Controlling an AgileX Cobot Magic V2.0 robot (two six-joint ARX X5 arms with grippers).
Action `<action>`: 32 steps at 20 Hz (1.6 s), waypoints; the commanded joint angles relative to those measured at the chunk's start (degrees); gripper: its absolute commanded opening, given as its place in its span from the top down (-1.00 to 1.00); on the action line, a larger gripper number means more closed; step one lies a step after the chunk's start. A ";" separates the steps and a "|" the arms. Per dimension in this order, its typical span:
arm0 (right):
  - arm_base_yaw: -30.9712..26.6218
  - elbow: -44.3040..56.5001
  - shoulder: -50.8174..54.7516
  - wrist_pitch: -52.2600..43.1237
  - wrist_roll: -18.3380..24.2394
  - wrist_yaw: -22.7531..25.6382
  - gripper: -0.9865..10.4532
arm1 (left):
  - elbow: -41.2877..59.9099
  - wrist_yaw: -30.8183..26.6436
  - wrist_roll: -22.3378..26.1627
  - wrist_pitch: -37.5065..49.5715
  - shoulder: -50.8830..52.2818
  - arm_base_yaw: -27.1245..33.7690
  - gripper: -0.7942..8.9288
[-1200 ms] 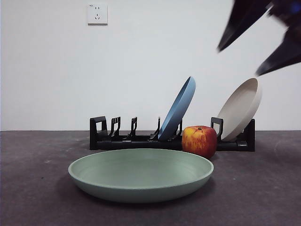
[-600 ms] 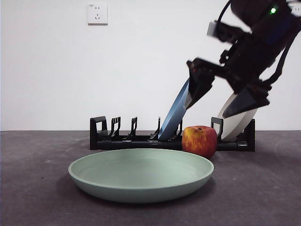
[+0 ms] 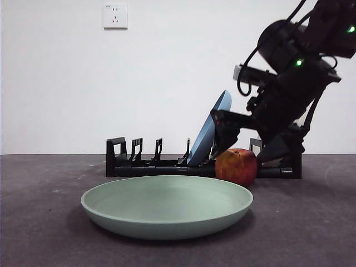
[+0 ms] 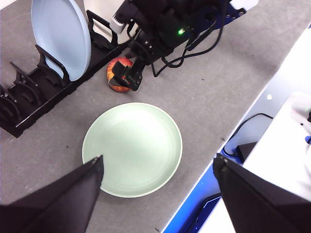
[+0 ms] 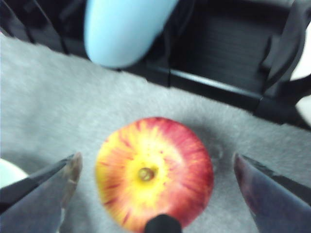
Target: Take the green plate from the plate rack,put the plate on the table,take the apple from the table,put the apple in the plate
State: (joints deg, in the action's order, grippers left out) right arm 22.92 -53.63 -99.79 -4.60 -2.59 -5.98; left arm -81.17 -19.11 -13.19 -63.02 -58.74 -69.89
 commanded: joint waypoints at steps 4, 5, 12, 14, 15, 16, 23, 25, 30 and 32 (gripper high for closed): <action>0.15 -0.55 -3.10 -2.56 -0.52 0.17 -0.31 | 0.11 -0.33 -0.57 -0.11 0.02 -0.15 0.06; 0.15 -0.55 -3.10 -2.60 -0.59 0.20 -0.07 | 0.11 -0.33 -0.57 -0.11 0.02 -0.15 0.06; 0.13 -0.55 -3.52 -1.16 -1.01 0.04 0.87 | 0.11 -0.33 -0.57 -0.22 0.02 -0.15 0.06; 0.15 -0.55 -3.34 -1.38 -1.01 0.04 0.86 | 0.11 -0.33 -0.57 -0.57 0.02 -0.15 0.06; 0.15 -0.55 -2.75 -1.33 -1.01 0.02 0.86 | 0.11 -0.33 -0.59 -0.92 0.02 -0.15 0.06; 0.33 -0.55 -1.31 -0.74 -1.01 -0.04 0.86 | 0.11 -0.35 -0.57 -1.22 0.02 -0.15 0.06; 10.78 -0.55 12.76 9.51 -0.74 -0.02 0.86 | 0.11 -0.28 -0.35 -1.53 0.02 -0.15 0.06; 15.43 -0.55 11.78 10.95 -0.74 0.13 0.86 | 0.11 -0.22 -0.35 -1.55 0.02 -0.15 0.06; 21.07 -0.52 5.49 10.91 -0.74 0.59 0.86 | 0.11 -0.22 -0.33 -2.21 0.02 -0.15 0.06; 21.90 -0.52 2.89 10.91 -0.70 1.07 0.86 | 0.11 -0.22 -0.35 -2.29 0.02 -0.15 0.06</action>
State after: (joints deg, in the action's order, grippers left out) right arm 44.77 -54.30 -96.44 6.87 -3.20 -4.95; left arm -81.17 -19.27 -13.17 -65.32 -58.74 -69.89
